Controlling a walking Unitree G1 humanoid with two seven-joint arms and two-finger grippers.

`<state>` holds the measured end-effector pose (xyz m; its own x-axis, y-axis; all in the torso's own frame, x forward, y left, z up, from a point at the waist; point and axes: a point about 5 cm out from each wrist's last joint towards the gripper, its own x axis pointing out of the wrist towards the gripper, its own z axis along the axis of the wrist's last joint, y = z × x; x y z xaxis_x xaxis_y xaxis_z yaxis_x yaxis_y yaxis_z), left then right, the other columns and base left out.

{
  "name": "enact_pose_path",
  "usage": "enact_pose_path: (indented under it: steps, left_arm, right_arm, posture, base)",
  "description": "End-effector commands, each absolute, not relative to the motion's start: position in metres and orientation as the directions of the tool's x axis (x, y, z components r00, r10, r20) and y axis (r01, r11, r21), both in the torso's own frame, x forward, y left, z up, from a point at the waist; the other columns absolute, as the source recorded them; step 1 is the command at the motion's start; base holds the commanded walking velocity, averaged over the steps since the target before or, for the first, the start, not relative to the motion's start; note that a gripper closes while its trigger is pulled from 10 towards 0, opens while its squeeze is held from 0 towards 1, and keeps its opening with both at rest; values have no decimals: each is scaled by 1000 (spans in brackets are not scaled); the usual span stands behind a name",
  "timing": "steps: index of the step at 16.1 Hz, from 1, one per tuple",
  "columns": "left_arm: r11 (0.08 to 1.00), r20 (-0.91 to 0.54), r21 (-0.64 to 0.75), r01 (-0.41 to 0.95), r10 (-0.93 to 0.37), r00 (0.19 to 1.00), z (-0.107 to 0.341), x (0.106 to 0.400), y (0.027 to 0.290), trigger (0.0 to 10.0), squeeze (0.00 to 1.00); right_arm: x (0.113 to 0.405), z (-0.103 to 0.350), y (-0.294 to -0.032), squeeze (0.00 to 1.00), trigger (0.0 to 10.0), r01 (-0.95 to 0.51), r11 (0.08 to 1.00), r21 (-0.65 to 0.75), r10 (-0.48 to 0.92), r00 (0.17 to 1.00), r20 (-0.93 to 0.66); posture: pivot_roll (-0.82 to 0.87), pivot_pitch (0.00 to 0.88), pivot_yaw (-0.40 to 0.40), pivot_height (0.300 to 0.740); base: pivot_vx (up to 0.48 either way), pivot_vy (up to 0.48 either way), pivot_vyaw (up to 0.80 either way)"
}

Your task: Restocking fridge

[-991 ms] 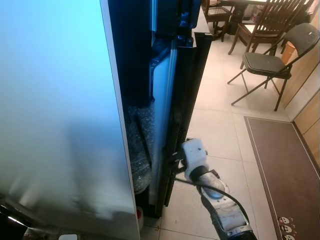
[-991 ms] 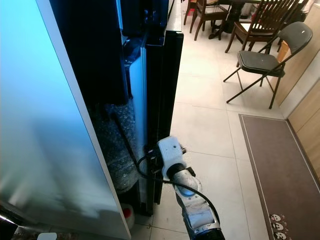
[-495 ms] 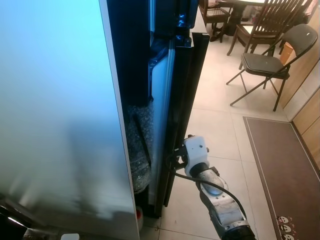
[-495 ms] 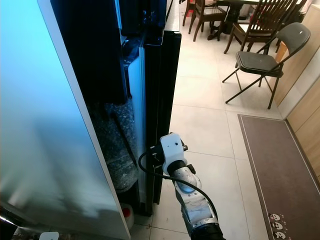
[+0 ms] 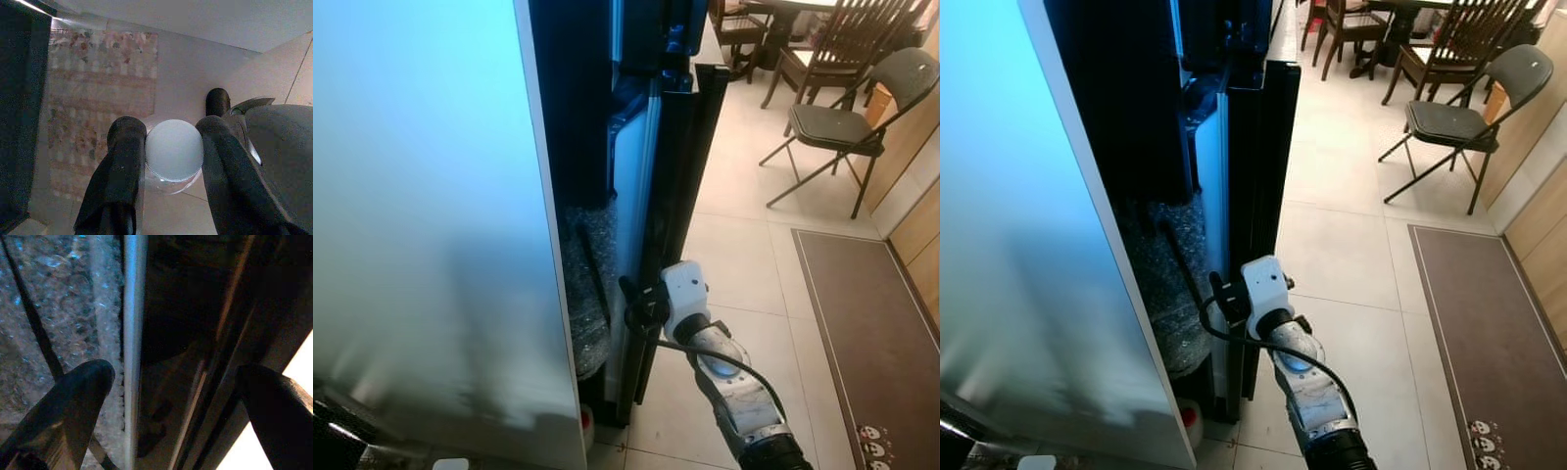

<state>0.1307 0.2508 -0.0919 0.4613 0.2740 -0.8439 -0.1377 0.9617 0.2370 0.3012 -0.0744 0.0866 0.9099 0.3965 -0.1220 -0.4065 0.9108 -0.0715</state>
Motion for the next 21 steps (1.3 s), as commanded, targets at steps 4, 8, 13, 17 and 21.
enact_pose_path:
  steps: [4, 8, 13, 17, 21]
  left_arm:
    - [962, -848, 233, -143, 273, 455, -93, 128, 249, 10000, 0]
    - [963, -848, 230, -142, 270, 457, -93, 128, 248, 10000, 0]
    - [964, -846, 228, -139, 267, 462, -93, 129, 247, 10000, 0]
    - [965, -846, 221, -142, 262, 464, -93, 130, 247, 10000, 0]
    - [966, -846, 222, -135, 260, 466, -93, 130, 246, 10000, 0]
  right_arm:
    - [310, 101, -88, 0, 10000, -295, 934, -199, 294, 955, -34]
    - [312, 105, -94, 0, 10000, -263, 938, -227, 269, 963, -5]
    - [303, 101, -115, 0, 10000, -136, 951, -279, 144, 990, 8]
    - [303, 103, -174, 0, 10000, 117, 945, -306, -109, 993, 43]
    - [287, 91, -247, 0, 10000, 388, 884, -259, -406, 914, -16]
  posture:
    - [40, 0, -56, 740]
    - [36, 0, -54, 740]
    - [31, 0, -55, 740]
    - [24, 0, -52, 740]
    - [16, 0, -49, 740]
  base:
    - [0, 0, 0]
    - [0, 0, 0]
    - [0, 0, 0]
    - [0, 0, 0]
    - [0, 0, 0]
